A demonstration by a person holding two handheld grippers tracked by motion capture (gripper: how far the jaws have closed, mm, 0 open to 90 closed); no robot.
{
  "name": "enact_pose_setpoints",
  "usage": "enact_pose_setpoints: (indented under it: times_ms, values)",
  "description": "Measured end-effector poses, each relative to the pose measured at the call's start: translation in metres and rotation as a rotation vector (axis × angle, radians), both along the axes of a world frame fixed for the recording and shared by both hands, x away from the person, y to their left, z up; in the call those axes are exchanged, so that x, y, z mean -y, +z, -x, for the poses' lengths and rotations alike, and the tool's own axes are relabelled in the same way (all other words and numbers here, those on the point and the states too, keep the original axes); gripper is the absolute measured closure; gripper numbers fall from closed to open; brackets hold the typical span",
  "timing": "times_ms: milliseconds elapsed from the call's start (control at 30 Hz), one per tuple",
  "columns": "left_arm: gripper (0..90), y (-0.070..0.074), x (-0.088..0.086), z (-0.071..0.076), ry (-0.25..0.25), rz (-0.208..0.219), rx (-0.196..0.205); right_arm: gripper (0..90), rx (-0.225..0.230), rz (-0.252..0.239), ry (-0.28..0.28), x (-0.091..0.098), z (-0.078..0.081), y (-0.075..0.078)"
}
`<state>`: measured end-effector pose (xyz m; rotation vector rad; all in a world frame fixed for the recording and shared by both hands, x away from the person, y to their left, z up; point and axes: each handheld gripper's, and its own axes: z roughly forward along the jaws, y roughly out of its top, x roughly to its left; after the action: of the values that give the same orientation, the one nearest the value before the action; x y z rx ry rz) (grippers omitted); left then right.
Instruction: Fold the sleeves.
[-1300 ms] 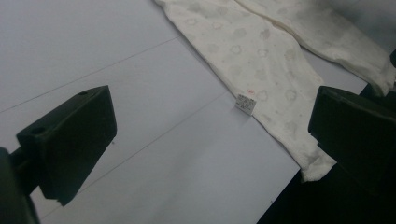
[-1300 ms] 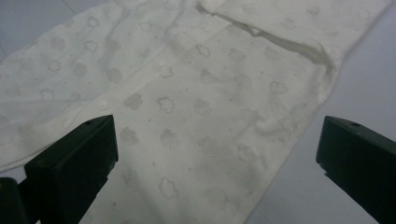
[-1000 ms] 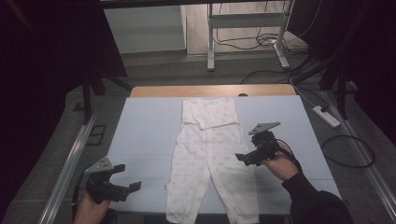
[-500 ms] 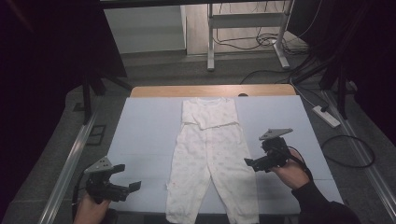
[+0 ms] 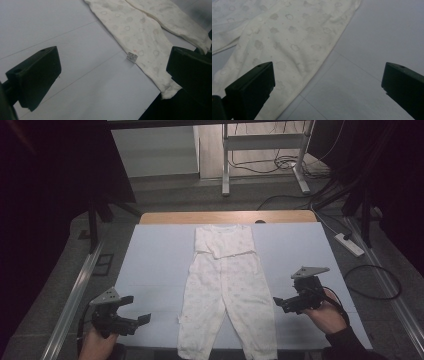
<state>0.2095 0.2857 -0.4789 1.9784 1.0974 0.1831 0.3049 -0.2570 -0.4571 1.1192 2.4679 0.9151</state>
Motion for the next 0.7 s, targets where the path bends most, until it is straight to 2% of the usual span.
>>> enact_pose_setpoints:
  times_ms: [333, 533, 700]
  values:
    - [0.0, 0.000, 0.000, 0.000, -0.003, -0.001, 0.000, 0.0, 0.016, 0.004, -0.052, 0.020, 0.013, -0.002]
    - [0.0, 0.000, 0.000, 0.000, -0.003, 0.001, 0.000, 0.0, 0.017, -0.008, -0.102, 0.029, 0.025, 0.001]
    - [0.0, 0.000, 0.000, 0.000, -0.004, 0.001, 0.002, 0.0, 0.024, -0.010, -0.122, 0.033, 0.035, 0.002]
